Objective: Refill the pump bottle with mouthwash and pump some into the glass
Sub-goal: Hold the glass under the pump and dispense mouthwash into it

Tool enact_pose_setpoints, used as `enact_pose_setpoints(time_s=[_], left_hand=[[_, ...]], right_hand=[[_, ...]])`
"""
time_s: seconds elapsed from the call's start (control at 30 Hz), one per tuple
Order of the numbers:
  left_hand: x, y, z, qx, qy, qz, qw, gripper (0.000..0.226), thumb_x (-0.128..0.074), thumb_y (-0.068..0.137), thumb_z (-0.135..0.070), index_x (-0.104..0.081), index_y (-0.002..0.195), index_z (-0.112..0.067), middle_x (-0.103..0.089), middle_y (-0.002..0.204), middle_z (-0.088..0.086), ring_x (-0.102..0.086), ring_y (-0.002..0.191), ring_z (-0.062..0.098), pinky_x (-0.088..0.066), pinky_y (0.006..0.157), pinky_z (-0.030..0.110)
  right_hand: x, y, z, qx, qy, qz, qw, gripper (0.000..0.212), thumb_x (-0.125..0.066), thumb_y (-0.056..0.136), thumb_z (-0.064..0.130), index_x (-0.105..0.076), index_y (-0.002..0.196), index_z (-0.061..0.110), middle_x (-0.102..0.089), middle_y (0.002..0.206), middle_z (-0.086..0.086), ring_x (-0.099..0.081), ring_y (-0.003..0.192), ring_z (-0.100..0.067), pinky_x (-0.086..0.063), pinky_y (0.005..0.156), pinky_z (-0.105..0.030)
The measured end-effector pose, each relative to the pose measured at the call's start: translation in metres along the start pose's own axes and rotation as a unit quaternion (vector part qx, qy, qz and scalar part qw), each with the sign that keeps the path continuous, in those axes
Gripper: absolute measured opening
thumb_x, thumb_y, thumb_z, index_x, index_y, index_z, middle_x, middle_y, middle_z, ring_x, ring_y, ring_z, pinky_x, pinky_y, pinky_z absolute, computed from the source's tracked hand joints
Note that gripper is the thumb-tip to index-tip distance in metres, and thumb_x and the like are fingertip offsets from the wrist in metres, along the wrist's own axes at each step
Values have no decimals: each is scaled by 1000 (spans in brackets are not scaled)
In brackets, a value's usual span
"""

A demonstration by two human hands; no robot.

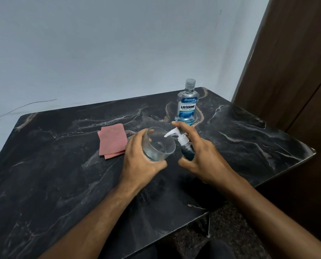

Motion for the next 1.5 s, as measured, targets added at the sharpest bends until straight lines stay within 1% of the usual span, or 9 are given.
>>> enact_pose_setpoints(time_s=[0.2, 0.4, 0.57, 0.7, 0.83, 1.0, 1.13, 1.4, 1.5], left_hand=[[0, 0, -1, 4, 3, 1, 1000, 91, -82, 51, -32, -54, 138, -25, -61, 127, -8, -58, 121, 16, -53, 101, 43], [1, -1, -1, 1, 0, -3, 1000, 90, -82, 51, -31, -54, 136, -27, -61, 124, -10, -59, 118, 14, -53, 99, 42], [0, -1, 0, -5, 2, -5, 1000, 90, -82, 51, -30, -54, 136, -25, -62, 124, -11, -59, 118, 14, -53, 99, 42], [0, -1, 0, 0, 3, -5, 1000, 90, -81, 51, -32, -54, 137, -26, -61, 124, -11, -58, 119, 13, -53, 99, 40], [0, 0, 0, 1, 4, -4, 1000, 91, -82, 51, -30, -54, 137, -24, -62, 127, -9, -59, 121, 16, -53, 101, 42], [0, 0, 2, 2, 9, -4, 1000, 91, -82, 51, -33, -54, 138, -25, -61, 126, -9, -58, 120, 15, -53, 100, 43], [0, 1, 2, 5, 8, -1, 1000, 92, -81, 51, -35, -53, 138, -25, -60, 128, -7, -58, 121, 16, -53, 100, 43], [1, 0, 0, -6, 6, -13, 1000, 87, -82, 50, -30, -56, 133, -26, -62, 121, -11, -59, 116, 15, -53, 98, 40], [1, 0, 0, -9, 2, -15, 1000, 85, -82, 51, -29, -56, 132, -26, -61, 120, -13, -59, 115, 15, -53, 98, 40]], right_hand=[[-1, -3, -3, -8, 2, 0, 1000, 78, -71, 74, 16, -33, 131, 55, -55, 78, 16, -57, 70, 0, -44, 62, -20], [1, -1, -1, -1, 5, -5, 1000, 90, -70, 71, 17, -29, 136, 63, -56, 82, 18, -57, 67, -2, -47, 60, -21], [-1, -1, -5, -3, 4, 0, 1000, 76, -68, 72, 18, -33, 130, 53, -53, 71, 17, -55, 66, -2, -42, 60, -20], [-1, -2, -3, 2, 7, 0, 1000, 87, -69, 71, 18, -30, 136, 60, -56, 84, 24, -58, 69, -2, -44, 61, -18], [-1, -2, 1, 10, 10, 4, 1000, 101, -70, 72, 17, -18, 145, 63, -58, 112, 18, -62, 75, -5, -54, 69, -27], [-2, -4, -3, 5, 5, 1, 1000, 86, -69, 71, 18, -30, 137, 58, -55, 87, 22, -57, 70, -1, -44, 65, -21], [-2, -5, -6, -5, 3, -9, 1000, 76, -69, 73, 18, -33, 131, 51, -54, 79, 17, -56, 72, 1, -40, 62, -17], [-2, -3, -1, 8, -2, -7, 1000, 93, -69, 71, 18, -26, 142, 62, -56, 91, 19, -57, 72, -3, -43, 61, -18], [-2, -3, -2, 2, 2, -9, 1000, 86, -68, 72, 17, -31, 139, 56, -53, 82, 21, -54, 67, -5, -44, 63, -21]])
Point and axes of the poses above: each hand's wrist, its own y-axis towards the middle knuckle, its own x-axis out of the back of the hand, z = x × y, the point moved 1 cm from there along y, towards the middle knuckle
